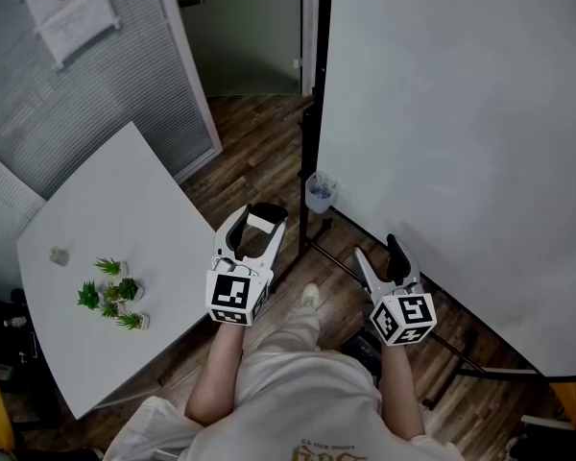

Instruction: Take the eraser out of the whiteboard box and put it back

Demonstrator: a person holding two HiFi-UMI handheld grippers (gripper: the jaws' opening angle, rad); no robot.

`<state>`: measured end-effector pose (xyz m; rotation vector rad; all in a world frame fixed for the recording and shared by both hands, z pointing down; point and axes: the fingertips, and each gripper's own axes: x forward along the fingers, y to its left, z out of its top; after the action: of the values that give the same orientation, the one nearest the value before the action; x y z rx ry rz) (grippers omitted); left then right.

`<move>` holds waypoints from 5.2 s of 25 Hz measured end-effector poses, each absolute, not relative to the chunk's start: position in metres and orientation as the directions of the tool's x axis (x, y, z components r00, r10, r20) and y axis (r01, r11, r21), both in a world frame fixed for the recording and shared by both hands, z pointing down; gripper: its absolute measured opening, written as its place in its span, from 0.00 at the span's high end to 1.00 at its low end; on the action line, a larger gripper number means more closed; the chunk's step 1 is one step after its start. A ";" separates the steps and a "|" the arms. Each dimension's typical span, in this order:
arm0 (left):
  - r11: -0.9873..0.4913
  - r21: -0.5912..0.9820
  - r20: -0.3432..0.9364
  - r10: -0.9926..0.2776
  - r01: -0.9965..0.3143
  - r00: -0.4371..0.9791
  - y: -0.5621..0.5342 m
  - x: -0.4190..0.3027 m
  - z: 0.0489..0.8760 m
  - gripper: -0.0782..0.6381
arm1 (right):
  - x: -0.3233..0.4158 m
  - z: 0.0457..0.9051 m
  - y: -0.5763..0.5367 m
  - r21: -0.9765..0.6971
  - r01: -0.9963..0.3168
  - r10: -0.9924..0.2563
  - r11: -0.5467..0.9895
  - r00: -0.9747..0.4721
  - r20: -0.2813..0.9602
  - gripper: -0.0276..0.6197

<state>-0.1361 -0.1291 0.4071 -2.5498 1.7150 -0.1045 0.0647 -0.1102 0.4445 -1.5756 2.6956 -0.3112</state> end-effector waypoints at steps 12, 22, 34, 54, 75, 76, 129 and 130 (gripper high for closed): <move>-0.410 -0.093 -0.003 -0.911 -0.907 0.412 -0.143 -0.120 0.401 0.53 | 0.073 0.446 -0.114 -0.171 -0.871 -0.872 0.461 -0.480 0.093 0.46; -0.433 -0.102 -0.018 -0.899 -0.896 0.437 -0.161 -0.100 0.393 0.53 | 0.075 0.448 -0.127 -0.186 -0.865 -0.868 0.466 -0.488 0.089 0.46; -0.443 -0.090 -0.007 -0.895 -0.892 0.446 -0.182 -0.087 0.398 0.53 | 0.070 0.453 -0.140 -0.202 -0.847 -0.850 0.492 -0.517 0.098 0.47; -0.487 -0.066 0.019 -0.874 -0.871 0.486 -0.207 -0.068 0.408 0.53 | 0.066 0.458 -0.156 -0.238 -0.830 -0.835 0.505 -0.539 0.109 0.47; -0.536 -0.053 0.082 -0.843 -0.843 0.531 -0.229 -0.048 0.429 0.53 | 0.072 0.476 -0.169 -0.270 -0.834 -0.836 0.481 -0.529 0.145 0.47; -0.537 -0.053 0.087 -0.842 -0.842 0.532 -0.230 -0.047 0.431 0.53 | 0.073 0.477 -0.170 -0.272 -0.833 -0.835 0.481 -0.530 0.146 0.47; -0.570 0.004 0.215 -0.802 -0.822 0.557 -0.268 -0.034 0.500 0.53 | 0.051 0.506 -0.189 -0.297 -0.785 -0.766 0.544 -0.609 0.204 0.47; -0.569 0.009 0.207 -0.804 -0.823 0.558 -0.268 -0.034 0.499 0.53 | 0.052 0.507 -0.189 -0.296 -0.785 -0.767 0.544 -0.608 0.204 0.47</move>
<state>-0.0338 -0.2684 0.4987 -2.8643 1.5001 -0.2930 0.0517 -0.1891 0.5066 -1.4105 2.8043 -0.5786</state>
